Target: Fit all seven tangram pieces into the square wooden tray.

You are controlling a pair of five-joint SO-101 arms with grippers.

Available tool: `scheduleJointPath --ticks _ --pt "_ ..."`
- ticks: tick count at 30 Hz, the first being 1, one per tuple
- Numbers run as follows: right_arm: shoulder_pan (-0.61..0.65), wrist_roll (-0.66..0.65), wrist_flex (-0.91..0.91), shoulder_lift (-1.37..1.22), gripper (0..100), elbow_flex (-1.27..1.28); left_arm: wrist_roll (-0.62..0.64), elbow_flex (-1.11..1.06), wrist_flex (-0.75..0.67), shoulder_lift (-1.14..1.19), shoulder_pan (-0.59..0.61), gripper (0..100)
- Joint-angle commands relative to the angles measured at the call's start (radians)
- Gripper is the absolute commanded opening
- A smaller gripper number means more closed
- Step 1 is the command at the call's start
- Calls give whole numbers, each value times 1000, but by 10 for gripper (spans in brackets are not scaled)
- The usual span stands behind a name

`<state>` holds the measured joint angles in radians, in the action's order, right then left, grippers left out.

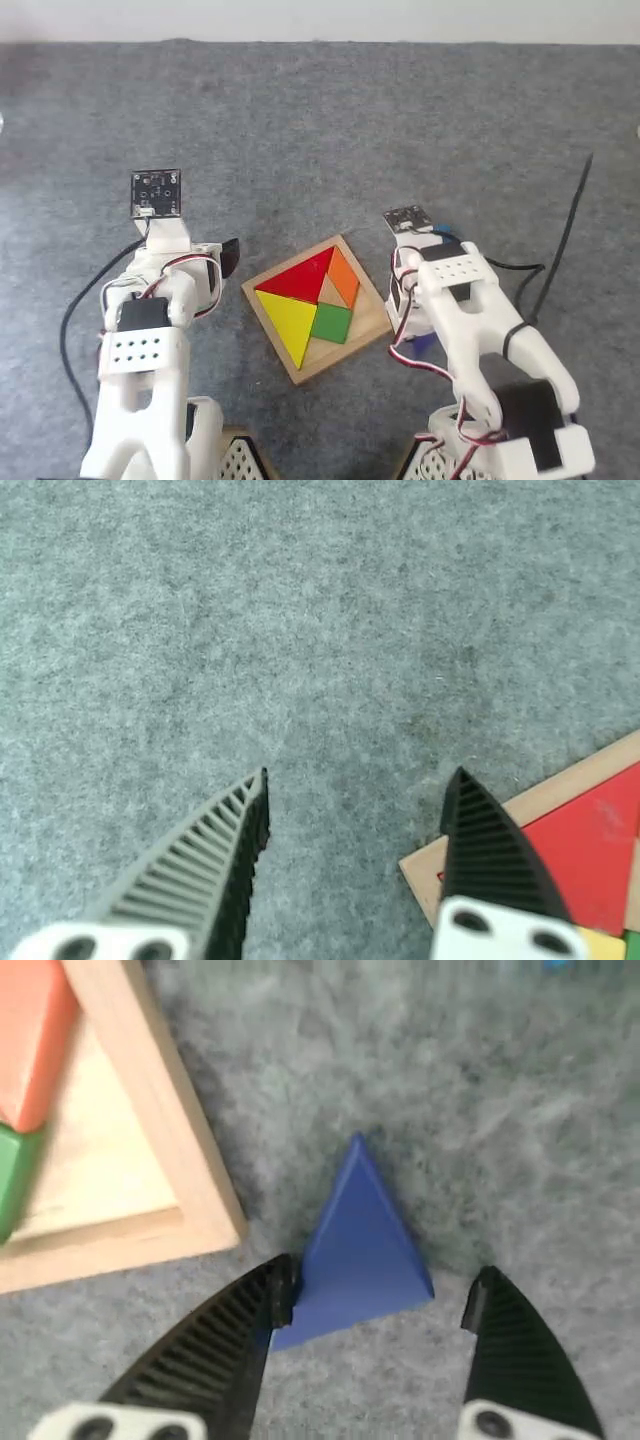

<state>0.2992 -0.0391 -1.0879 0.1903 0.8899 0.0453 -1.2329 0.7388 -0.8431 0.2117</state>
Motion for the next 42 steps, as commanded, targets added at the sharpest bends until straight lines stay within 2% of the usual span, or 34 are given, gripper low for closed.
scheduleJointPath --ticks 1,8,13,22,31,33,36,39,42 --pt "-12 -15 50 45 277 11 -11 8 -20 -25 0 273" --pt "-8 -14 91 44 276 29 -11 8 -18 -25 0 273" --pt "-7 -17 93 44 157 29 -11 8 -18 -25 0 273" --pt "-12 -18 82 56 162 26 -11 8 -18 -25 0 273" --pt "5 -18 -143 160 162 -183 -11 8 -20 -25 0 273" --pt "47 -18 -166 170 162 -212 -11 8 -20 -25 0 273" --pt "173 -8 -157 170 162 -219 -11 8 -20 -25 0 273" --pt "291 51 -107 166 162 -219 -11 8 -20 -25 3 273" --pt "323 100 -67 142 162 -219 -11 8 -20 -25 3 273"
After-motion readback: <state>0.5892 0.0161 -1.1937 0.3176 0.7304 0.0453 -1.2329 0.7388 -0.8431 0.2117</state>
